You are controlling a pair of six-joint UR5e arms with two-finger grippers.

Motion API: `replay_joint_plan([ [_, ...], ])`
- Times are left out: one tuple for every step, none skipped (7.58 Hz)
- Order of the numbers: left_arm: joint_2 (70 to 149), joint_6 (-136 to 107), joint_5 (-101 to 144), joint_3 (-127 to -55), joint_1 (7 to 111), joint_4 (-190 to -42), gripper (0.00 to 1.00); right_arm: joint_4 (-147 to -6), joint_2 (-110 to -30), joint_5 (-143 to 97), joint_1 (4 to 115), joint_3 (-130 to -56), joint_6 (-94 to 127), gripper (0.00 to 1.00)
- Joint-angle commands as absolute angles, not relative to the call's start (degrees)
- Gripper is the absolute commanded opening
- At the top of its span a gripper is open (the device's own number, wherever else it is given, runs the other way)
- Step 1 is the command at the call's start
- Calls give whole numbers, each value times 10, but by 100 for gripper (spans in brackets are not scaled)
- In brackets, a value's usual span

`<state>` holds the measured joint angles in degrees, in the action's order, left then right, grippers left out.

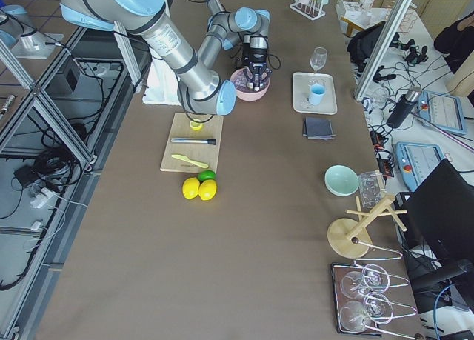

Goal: Put ice in cup with scoop
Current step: 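Carry the scoop over the bowl and lower it into the ice with the right gripper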

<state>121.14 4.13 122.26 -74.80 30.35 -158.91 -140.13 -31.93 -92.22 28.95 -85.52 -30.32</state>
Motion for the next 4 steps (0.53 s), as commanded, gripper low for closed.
replay_joint_plan([
  [1211, 40, 1223, -748, 306, -1588, 98, -1383, -324, -924, 289, -856, -285, 0],
  [1211, 18, 1223, -748, 310, -1588, 98, -1376, -333, -924, 289, -867, -270, 0],
  [1211, 9, 1222, -748, 315, -1587, 98, -1358, -349, -925, 289, -887, -252, 0],
  [1211, -10, 1217, -747, 319, -1587, 98, -1341, -370, -925, 289, -912, -235, 0],
])
